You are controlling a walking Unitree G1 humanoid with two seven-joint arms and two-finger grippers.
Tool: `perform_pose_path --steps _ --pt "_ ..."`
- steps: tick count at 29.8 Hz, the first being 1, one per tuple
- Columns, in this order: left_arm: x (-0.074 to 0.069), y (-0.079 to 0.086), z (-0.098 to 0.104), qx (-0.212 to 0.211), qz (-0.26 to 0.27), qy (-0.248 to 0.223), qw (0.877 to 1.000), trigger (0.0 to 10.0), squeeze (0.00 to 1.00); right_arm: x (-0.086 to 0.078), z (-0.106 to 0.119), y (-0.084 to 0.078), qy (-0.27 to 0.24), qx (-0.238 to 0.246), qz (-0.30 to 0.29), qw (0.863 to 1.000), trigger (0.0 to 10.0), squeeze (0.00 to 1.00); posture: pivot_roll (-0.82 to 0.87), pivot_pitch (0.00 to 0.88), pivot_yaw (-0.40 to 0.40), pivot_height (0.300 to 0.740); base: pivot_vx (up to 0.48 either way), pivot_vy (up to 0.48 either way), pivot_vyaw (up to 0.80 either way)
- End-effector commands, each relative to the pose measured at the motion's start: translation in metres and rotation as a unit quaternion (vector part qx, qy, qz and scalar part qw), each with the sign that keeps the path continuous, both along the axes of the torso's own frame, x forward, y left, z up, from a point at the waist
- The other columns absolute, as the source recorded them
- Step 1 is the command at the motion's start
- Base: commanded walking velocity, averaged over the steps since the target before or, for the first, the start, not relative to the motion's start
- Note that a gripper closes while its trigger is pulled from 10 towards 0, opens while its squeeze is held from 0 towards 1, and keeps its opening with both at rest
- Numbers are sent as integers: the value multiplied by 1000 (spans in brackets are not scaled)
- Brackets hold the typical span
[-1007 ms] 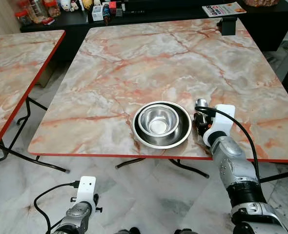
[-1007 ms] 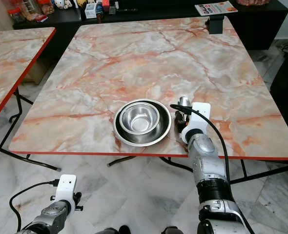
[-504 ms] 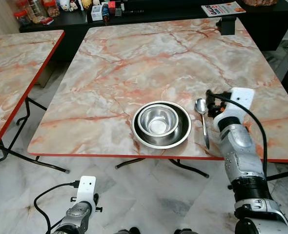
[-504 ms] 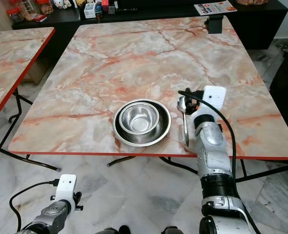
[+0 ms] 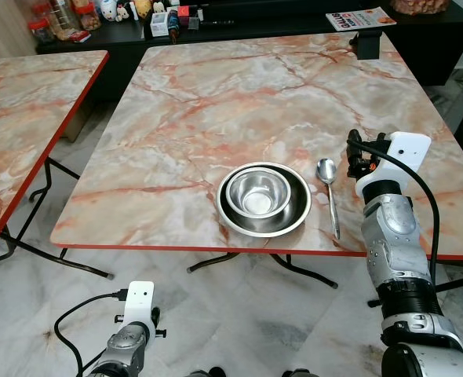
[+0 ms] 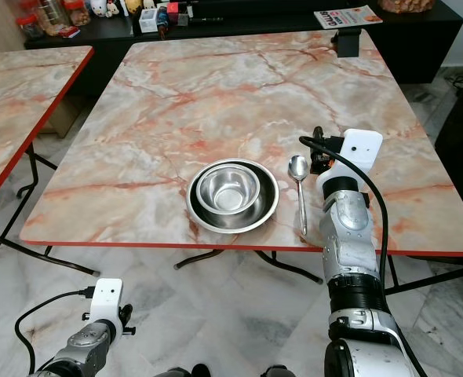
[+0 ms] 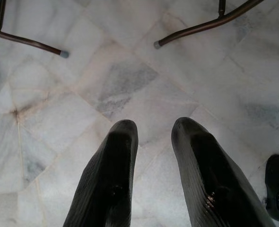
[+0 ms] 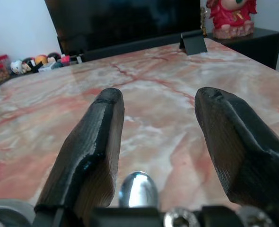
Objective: Setting the table
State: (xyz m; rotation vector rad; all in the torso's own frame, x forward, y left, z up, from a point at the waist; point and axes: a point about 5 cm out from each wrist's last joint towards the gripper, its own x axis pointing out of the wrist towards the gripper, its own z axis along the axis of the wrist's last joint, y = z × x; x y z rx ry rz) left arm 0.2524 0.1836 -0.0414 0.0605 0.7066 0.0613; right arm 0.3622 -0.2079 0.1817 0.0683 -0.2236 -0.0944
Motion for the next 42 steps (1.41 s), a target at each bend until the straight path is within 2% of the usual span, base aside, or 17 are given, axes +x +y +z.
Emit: perform_pose_path --steps 1,13,17,30,42 --pt "-9 7 -5 4 16 10 1000 10000 0 1 4 6 -11 0 6 1000 10000 0 -79 92 101 740 0 394 0" --pt "-11 11 -6 12 13 15 1000 10000 0 0 7 7 -20 -3 4 1000 10000 0 -82 96 123 740 0 466 0" --pt "-11 14 -6 17 11 16 1000 10000 0 0 8 9 -20 -30 5 999 10000 0 -77 107 132 740 0 392 0" --pt "-10 16 -5 20 15 14 1000 10000 0 0 9 11 -22 -39 6 999 10000 0 -73 116 135 740 0 381 0" --pt "-11 16 -6 21 17 16 999 10000 0 2 11 11 -23 -48 6 999 10000 0 -69 80 124 740 0 370 0"
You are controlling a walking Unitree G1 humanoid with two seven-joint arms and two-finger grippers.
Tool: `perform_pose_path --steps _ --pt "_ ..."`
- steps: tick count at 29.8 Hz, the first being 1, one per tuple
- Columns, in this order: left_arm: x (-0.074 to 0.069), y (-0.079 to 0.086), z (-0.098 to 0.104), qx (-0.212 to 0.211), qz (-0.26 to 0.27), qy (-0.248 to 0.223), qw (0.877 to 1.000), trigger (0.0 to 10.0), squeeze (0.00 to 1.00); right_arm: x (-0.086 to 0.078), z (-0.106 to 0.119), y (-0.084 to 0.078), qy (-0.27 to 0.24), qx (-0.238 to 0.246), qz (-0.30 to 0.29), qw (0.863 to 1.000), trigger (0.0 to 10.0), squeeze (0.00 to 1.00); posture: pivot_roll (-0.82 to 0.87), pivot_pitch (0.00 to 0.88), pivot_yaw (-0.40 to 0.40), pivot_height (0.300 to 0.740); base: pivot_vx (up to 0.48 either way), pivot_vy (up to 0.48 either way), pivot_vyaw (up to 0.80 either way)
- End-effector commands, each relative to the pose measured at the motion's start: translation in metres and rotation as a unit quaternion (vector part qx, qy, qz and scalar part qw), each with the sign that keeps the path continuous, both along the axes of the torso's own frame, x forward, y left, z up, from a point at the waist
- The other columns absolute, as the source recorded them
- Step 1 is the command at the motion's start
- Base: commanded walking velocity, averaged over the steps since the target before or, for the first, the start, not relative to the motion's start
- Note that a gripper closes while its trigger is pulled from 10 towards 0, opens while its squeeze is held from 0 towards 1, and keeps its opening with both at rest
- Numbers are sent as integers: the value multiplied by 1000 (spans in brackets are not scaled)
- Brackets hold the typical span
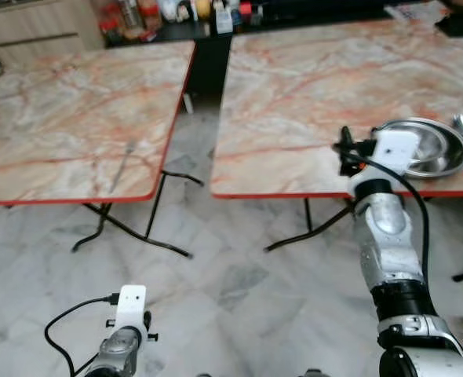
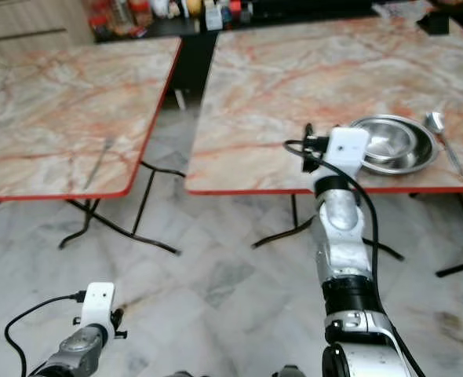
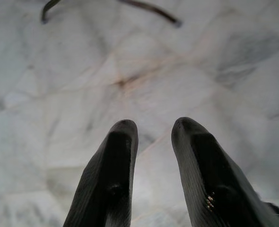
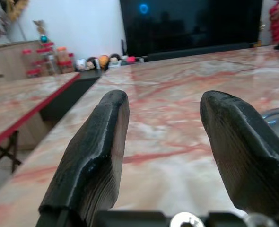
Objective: Setting the table
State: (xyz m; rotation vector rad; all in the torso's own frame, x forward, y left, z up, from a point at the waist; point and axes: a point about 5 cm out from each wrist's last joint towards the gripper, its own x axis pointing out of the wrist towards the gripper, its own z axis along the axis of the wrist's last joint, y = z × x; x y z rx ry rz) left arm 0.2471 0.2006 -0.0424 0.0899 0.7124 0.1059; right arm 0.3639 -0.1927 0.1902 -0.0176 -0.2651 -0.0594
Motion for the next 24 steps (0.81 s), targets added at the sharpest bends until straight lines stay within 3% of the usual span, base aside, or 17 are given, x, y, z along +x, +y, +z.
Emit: perform_pose_path --steps 1,9,17,18,19,22,24 --pt "-6 -1 -5 0 1 13 1000 10000 0 0 2 -5 -4 -3 -6 1000 10000 0 -69 80 124 740 0 368 0" --pt "-6 -1 -5 1 0 14 1000 10000 0 1 -15 -12 31 -5 -25 999 10000 0 -68 63 117 740 0 368 0" --pt "-6 -2 -5 0 0 15 1000 10000 0 5 -42 -21 108 10 -41 993 10000 0 -70 51 111 740 0 347 0" --pt "-5 -3 -5 0 1 14 1000 10000 0 4 -60 -23 158 25 -46 986 10000 0 -69 55 108 740 0 0 0" --pt "-5 -3 -5 0 1 14 1000 10000 0 4 -60 -23 158 25 -46 986 10000 0 -69 55 108 740 0 0 0" --pt "-5 -3 -4 1 0 13 1000 10000 0 -6 -102 -27 268 33 -60 961 10000 0 -65 58 102 740 0 0 0" --pt "-5 -4 -4 1 0 13 1000 10000 0 -15 -120 -26 310 40 -62 948 10000 0 -62 62 100 740 0 0 0"
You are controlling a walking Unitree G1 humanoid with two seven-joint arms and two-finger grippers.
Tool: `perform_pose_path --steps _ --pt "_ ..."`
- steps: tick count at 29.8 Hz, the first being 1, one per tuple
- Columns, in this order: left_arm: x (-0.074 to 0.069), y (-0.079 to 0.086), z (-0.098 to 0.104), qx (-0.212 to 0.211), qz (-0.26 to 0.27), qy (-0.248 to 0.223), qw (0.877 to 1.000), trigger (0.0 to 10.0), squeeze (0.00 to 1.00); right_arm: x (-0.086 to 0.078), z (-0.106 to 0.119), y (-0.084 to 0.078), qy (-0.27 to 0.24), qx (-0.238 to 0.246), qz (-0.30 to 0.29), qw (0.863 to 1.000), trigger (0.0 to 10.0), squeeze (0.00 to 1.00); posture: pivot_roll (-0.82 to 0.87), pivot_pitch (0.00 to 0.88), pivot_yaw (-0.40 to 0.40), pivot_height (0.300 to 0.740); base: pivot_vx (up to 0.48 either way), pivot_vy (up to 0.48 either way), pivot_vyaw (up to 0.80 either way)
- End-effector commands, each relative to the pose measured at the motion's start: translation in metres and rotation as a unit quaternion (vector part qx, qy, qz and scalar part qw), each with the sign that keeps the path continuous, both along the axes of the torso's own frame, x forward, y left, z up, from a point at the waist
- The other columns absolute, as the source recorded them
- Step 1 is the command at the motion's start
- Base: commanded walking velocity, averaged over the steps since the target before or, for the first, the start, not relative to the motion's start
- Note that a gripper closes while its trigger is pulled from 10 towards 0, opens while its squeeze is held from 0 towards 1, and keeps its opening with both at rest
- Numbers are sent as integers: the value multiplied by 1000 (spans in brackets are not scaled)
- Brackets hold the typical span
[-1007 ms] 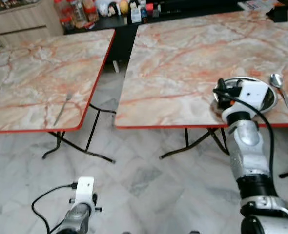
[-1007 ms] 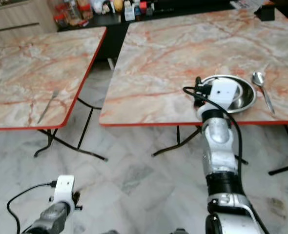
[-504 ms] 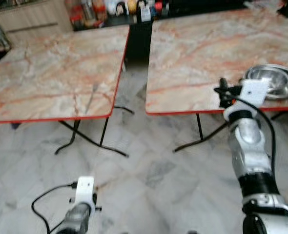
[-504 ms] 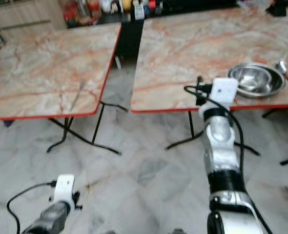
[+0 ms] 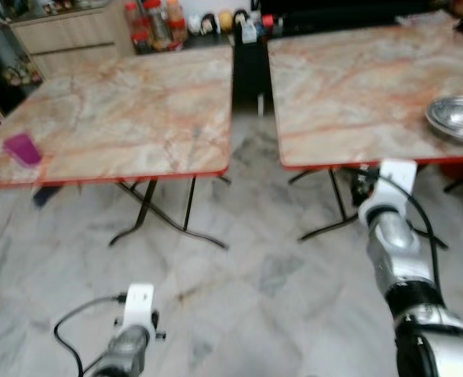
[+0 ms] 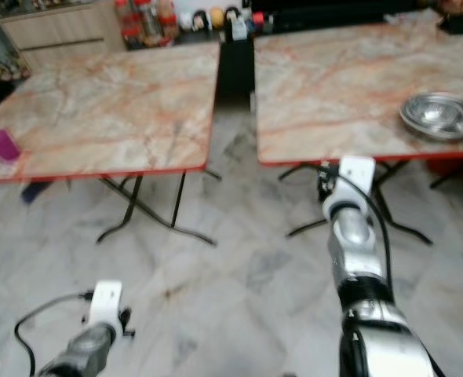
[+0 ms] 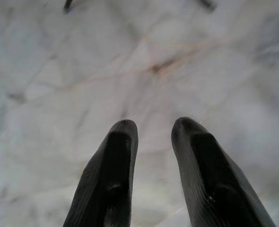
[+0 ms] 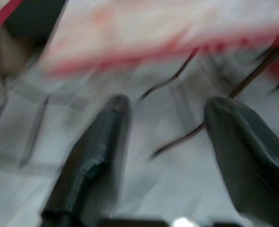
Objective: Setting the table
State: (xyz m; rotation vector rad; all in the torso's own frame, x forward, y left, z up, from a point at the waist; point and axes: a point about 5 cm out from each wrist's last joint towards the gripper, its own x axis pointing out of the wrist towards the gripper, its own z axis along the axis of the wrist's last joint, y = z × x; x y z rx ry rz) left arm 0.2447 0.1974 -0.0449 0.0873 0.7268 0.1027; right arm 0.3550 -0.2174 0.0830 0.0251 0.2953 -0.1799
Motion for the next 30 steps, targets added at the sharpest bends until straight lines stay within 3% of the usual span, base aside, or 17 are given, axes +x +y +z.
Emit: perform_pose_path --steps 1,4,7,9,12,18,24,26,27,30 --pt "-2 0 -2 3 1 6 1000 10000 0 -6 -13 -2 37 4 -3 999 10000 0 -62 62 100 740 0 0 0" --pt "-2 -1 -2 1 3 6 1000 10000 0 -27 -49 2 126 14 -3 992 10000 0 -59 67 98 740 0 0 0" --pt "-2 -1 -2 1 4 6 1000 10000 0 -29 -53 3 137 20 -5 990 10000 0 -59 67 98 740 0 0 0" --pt "-2 -1 -2 0 5 7 1000 10000 0 -44 -72 10 186 54 -9 981 10000 0 -54 73 99 740 0 0 0" --pt "-2 -1 -2 -3 7 7 1000 10000 0 -56 -87 19 218 85 -2 972 10000 0 -47 69 102 740 0 0 0" --pt "-3 -1 -3 -4 8 10 1000 10000 0 -78 -108 26 264 73 21 962 10000 0 -42 54 99 740 0 0 0" --pt "-4 0 -4 1 4 18 1000 10000 0 -115 -138 33 317 80 32 944 10000 0 -30 37 104 740 0 0 0" --pt "-5 1 -4 3 4 20 1000 10000 0 -128 -145 34 352 47 56 933 10000 0 -38 36 104 740 274 0 0" --pt "-5 2 -4 3 6 21 1000 10000 0 -120 -141 38 340 34 83 936 10000 0 -41 31 104 740 322 0 0" --pt "-6 2 -5 3 6 22 1000 10000 0 -109 -134 42 309 58 84 946 10000 0 -41 31 104 740 335 0 0"
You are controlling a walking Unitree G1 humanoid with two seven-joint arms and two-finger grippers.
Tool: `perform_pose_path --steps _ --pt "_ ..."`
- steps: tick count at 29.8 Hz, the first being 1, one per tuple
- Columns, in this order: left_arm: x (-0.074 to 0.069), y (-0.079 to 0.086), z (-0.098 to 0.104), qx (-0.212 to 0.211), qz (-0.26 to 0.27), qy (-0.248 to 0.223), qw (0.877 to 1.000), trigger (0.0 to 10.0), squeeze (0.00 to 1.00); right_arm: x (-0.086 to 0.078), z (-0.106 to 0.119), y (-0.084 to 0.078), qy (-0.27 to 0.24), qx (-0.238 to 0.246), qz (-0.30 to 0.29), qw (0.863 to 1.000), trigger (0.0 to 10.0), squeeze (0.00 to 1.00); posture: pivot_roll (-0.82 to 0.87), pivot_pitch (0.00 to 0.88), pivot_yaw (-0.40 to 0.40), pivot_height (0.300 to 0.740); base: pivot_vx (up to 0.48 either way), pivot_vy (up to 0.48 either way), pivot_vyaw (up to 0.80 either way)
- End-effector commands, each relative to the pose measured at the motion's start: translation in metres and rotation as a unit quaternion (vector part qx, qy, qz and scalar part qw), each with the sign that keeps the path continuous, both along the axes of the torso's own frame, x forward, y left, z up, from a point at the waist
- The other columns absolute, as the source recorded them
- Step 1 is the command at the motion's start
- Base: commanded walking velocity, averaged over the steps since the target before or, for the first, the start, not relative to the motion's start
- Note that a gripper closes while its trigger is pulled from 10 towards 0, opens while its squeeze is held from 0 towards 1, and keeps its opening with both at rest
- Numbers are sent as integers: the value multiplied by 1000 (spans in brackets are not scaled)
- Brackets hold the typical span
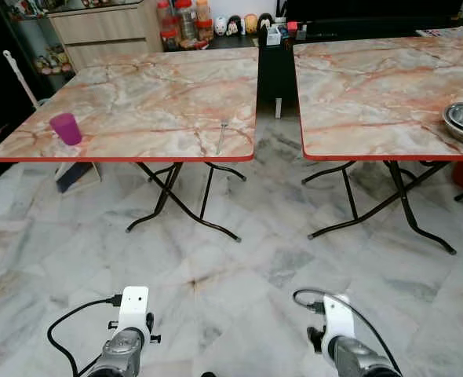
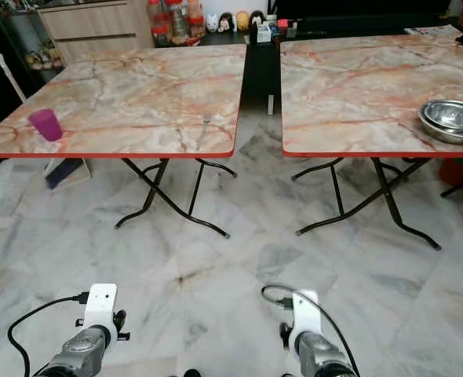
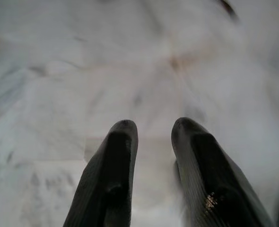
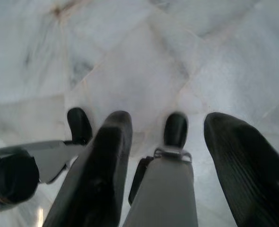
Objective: Setting the table
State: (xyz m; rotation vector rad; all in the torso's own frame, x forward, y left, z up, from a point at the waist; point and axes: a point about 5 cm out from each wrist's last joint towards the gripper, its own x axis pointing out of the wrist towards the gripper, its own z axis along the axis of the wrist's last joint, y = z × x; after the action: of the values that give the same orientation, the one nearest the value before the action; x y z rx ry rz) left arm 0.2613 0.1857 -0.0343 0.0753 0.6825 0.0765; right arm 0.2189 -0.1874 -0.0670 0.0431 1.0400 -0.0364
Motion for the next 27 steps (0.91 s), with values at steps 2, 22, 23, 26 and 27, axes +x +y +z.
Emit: perform_pose_path --steps 2,22,23,26,27 --pt "-22 14 -15 13 17 45 999 10000 0 29 17 13 -62 24 10 998 10000 0 -31 29 104 740 347 0 0" --pt "-19 13 -13 10 16 44 999 10000 0 31 19 17 -48 5 45 998 10000 0 -29 69 98 740 351 0 0" --pt "-19 13 -13 10 16 44 999 10000 0 31 19 17 -48 5 45 998 10000 0 -29 69 98 740 352 0 0" --pt "-19 12 -14 10 15 45 999 10000 0 31 18 17 -46 4 45 998 10000 0 -26 62 98 740 352 0 0" --pt "-20 12 -14 10 15 46 999 10000 0 31 18 17 -47 4 45 998 10000 0 -26 62 98 740 349 0 0"
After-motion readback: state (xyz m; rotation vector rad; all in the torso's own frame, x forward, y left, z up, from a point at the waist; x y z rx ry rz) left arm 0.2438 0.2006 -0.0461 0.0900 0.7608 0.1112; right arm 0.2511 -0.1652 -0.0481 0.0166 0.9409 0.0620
